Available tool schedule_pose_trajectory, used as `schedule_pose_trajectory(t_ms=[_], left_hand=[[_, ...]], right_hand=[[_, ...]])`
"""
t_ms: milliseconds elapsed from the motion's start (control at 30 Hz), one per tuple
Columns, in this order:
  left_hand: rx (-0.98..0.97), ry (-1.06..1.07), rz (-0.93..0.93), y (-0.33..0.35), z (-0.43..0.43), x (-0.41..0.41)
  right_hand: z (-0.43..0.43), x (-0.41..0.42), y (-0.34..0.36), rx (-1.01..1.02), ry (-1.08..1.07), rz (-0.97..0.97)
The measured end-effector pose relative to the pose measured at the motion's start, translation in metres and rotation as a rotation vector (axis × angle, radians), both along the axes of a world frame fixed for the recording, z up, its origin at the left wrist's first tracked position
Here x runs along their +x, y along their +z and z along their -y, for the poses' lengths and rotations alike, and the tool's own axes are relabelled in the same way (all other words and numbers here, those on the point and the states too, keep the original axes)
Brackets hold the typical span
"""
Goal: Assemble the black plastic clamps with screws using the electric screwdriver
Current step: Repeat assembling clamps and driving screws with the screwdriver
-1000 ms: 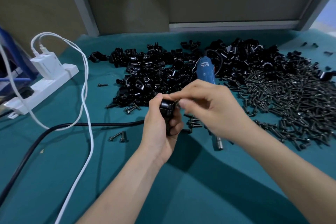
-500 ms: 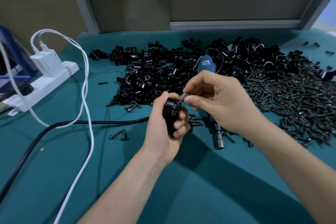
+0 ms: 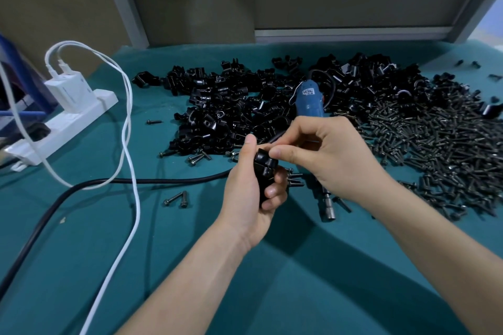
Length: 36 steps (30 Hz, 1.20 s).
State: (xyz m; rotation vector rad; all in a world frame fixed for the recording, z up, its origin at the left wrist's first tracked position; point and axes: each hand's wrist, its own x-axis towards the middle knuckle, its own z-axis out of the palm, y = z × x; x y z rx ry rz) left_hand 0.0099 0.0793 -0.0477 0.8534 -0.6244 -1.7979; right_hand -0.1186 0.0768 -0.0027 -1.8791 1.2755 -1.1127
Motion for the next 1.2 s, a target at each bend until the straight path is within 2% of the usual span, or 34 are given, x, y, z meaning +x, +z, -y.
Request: schedule_pose_trajectory(t_ms=[233,500,733,867,1100,1200], left_hand=[[0.058,0.006,0.018,-0.002,-0.002,-0.001],[0.092,-0.099,-0.043,-0.001,-0.001,0.0],[-0.078,-0.105,0.157,-0.003,-0.005,-0.001],[-0.209,-0.067,0.21,-0.005,-0.006,-0.001],[-0.325,-0.021,0.255,-0.004,-0.005,0.0],[-0.284,-0.044,0.226,-0.002,-0.006,-0.001]], right_hand=[[-0.001,0.0,0.0,-0.006,0.024,-0.043],[0.0,-0.014,0.019,0.099,0.195,-0.161],[-0.001,-0.023,0.024,0.142,0.197,-0.317],[-0.002,-0.021,0.026,0.128,0.195,-0.409],[-0.003,-0.017,0.021,0.093,0.165,-0.41],[-0.002,-0.014,0.017,0.1,0.139,-0.376]])
